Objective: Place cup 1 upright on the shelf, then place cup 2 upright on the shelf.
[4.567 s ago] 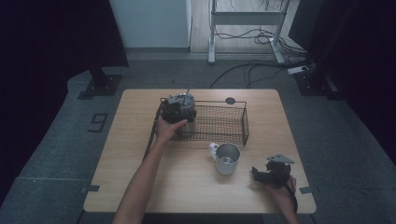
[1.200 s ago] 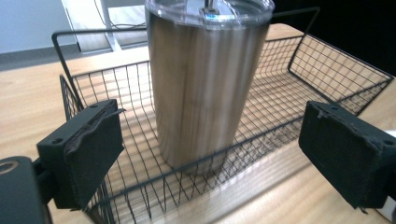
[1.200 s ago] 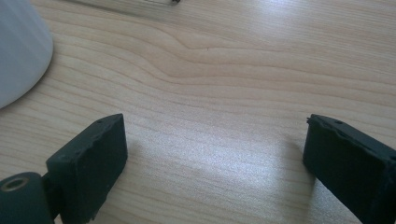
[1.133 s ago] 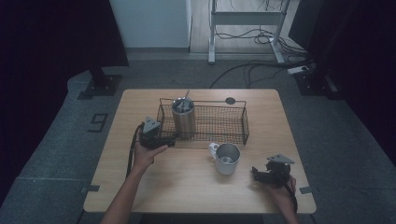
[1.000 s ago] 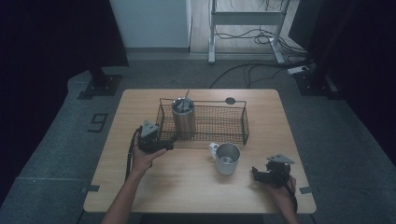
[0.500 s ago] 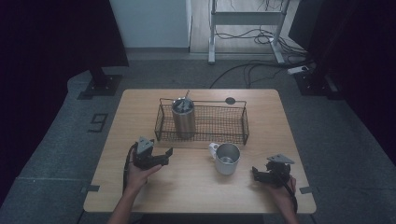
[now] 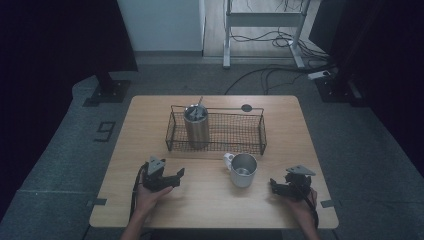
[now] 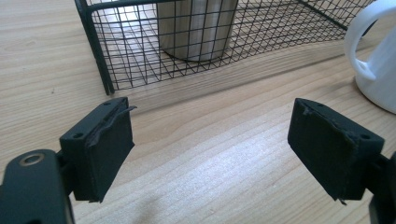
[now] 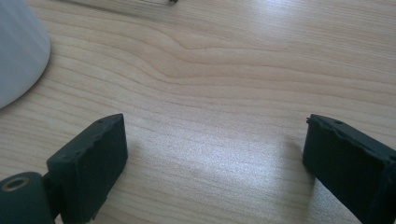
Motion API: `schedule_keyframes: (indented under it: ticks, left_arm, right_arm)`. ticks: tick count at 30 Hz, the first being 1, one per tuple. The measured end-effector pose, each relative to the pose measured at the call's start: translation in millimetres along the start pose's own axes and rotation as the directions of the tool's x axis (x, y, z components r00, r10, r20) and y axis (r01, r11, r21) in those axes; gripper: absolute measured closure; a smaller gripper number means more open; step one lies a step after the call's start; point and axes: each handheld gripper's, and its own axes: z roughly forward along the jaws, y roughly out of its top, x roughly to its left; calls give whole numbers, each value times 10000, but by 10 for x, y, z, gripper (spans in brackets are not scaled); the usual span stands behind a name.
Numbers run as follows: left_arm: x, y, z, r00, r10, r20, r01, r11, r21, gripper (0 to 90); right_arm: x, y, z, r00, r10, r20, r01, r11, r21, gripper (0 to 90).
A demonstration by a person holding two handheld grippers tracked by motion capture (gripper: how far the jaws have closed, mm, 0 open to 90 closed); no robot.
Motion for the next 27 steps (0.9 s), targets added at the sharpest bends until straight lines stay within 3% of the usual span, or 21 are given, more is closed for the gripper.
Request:
schedule_keyframes:
  ticks: [4,13,15,22,27]
  left_arm:
    - [-16,-19,-14,9997,207,-147,-207,9998,19,143]
    - [-12,-7,-54,9997,-106,231,110,9998,-174,135]
    - [-17,-10,-54,9999,-13,163,16,9999,-141,137]
    - [-5,-39,-53,9997,-175,193,175,9998,-22,143]
    - [-10,-48,-43,9997,-169,181,168,9998,55,143]
  right_arm:
    - [-2,1,-1,10000,-1,-9,1,10000,12,64]
    - [1,-13,-28,10000,33,69,-32,9999,-151,92]
    - [-6,-17,-52,9999,122,48,-121,9993,-345,93]
    - [35,31,-208,9979,416,-493,-473,9918,-1191,103]
    - [85,68,-276,9959,307,-856,-430,9883,-1462,103]
